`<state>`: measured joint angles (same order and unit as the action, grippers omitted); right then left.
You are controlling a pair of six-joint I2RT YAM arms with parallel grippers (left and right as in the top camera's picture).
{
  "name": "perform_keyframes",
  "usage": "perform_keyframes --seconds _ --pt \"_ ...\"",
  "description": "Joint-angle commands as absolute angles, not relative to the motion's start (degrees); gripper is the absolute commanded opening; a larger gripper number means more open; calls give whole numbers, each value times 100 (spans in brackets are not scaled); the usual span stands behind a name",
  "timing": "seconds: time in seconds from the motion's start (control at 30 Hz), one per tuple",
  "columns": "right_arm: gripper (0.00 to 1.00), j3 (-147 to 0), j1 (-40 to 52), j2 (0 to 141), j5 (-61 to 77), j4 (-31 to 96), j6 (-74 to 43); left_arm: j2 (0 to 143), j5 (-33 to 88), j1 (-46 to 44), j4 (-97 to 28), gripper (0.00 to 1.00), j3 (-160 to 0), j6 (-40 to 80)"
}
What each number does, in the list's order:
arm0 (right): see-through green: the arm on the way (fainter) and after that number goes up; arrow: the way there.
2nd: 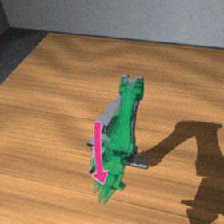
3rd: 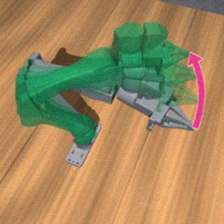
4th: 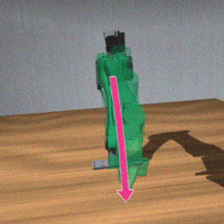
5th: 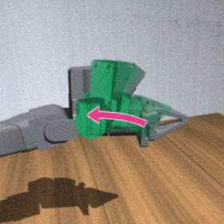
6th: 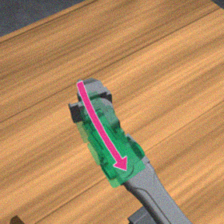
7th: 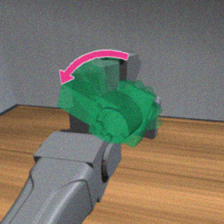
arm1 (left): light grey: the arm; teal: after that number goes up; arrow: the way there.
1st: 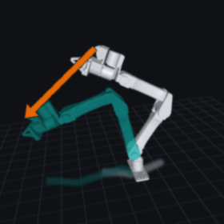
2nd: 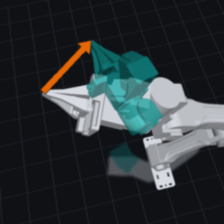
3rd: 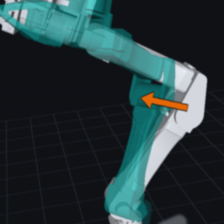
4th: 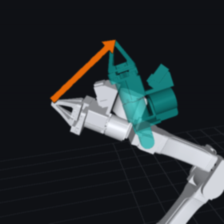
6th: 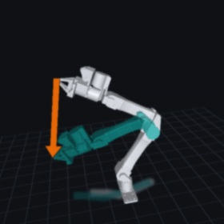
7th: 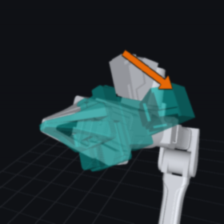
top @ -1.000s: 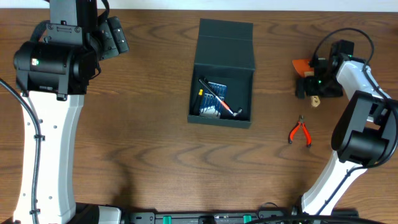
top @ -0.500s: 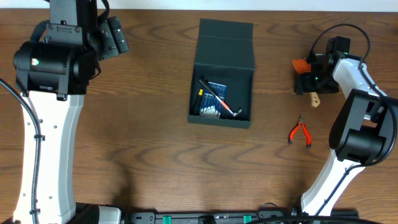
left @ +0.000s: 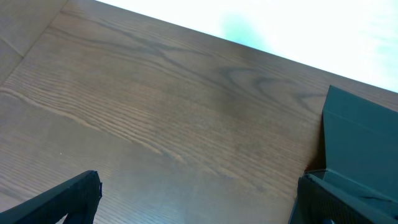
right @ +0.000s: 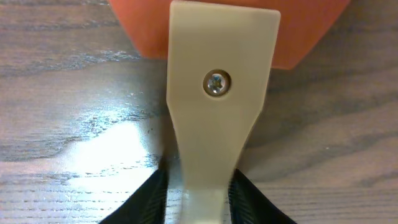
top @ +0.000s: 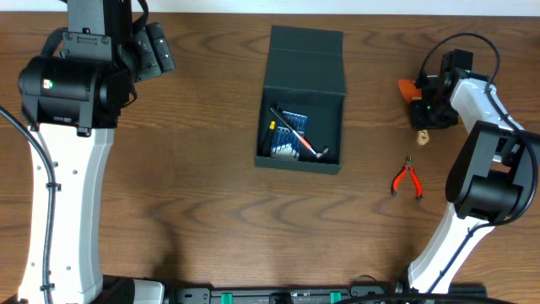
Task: Pack container
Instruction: 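Grasp the scraper's wooden handle with the right gripper and lift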
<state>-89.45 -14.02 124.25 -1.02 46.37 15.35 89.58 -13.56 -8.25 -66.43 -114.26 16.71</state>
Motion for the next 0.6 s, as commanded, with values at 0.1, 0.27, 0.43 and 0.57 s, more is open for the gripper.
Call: perform_keyframes --seconds 0.1,0.27,0.43,0.57 --pt "26 -8925 -1378 12634 -318 4700 1525 8932 -1424 -794 -6661 99 -11461 1680" --pt "3 -8925 -1378 12632 -318 4681 1417 8932 -1422 -794 -6661 98 -11461 1680" --pt "1 -9032 -1378 12623 -266 4762 1367 8932 -1422 -794 -6661 98 -11461 1680" --pt "1 -9356 -1361 12621 -252 4995 1262 8932 -1422 -794 -6663 99 -11461 1680"
